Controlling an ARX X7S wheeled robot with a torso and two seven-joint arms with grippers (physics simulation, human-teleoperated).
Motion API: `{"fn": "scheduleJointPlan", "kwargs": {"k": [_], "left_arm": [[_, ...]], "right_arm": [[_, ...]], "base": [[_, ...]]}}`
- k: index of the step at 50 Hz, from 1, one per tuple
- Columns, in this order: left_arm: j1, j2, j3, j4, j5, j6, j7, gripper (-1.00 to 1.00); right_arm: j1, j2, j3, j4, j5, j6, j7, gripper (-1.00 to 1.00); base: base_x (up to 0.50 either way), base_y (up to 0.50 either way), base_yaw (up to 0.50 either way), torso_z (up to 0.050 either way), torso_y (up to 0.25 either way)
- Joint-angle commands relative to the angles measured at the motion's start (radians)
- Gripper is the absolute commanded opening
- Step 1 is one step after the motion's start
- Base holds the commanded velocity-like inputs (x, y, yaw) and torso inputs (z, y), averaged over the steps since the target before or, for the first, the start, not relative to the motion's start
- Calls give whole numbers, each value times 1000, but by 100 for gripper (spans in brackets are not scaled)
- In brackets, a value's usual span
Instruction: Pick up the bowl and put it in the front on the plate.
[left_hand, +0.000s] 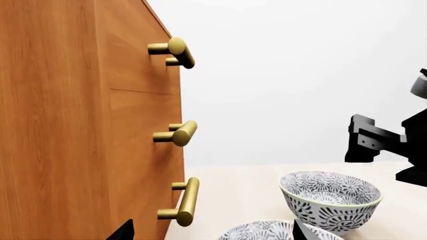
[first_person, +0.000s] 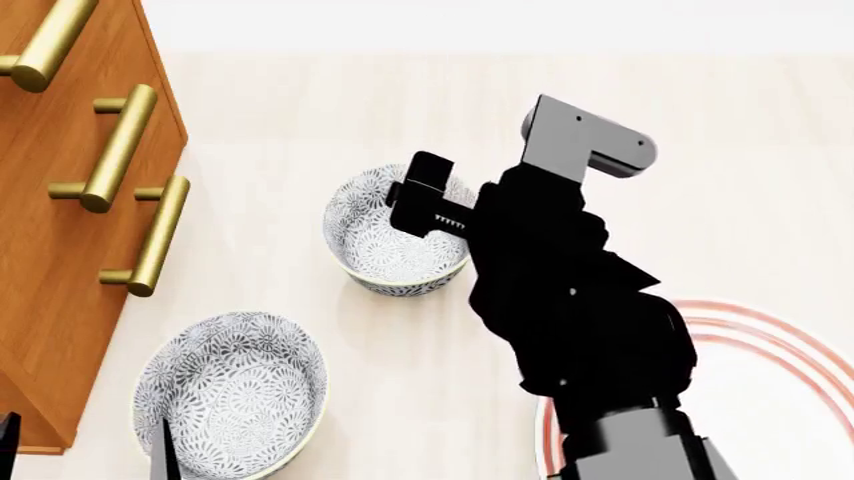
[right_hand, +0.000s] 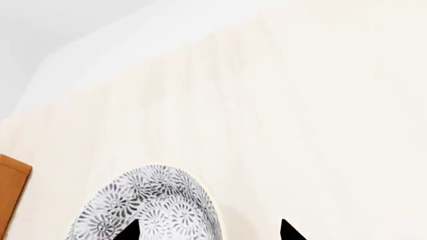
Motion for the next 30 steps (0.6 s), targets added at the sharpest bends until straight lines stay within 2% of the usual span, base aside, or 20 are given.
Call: {"fn": "scheduleJointPlan", "kwargs": {"k": [1,30], "left_arm": [[-2,6,-5,-4,8,0,6,100],[-4,-4,6,2,5,-6,-2,100]], "right_arm": [[-18,-12,-10,-16,-5,1,-14,100],[-43,-7,-39,-11,10,-16,-15,100]], "base": [[0,0,0,0,0],[0,0,0,0,0]]}}
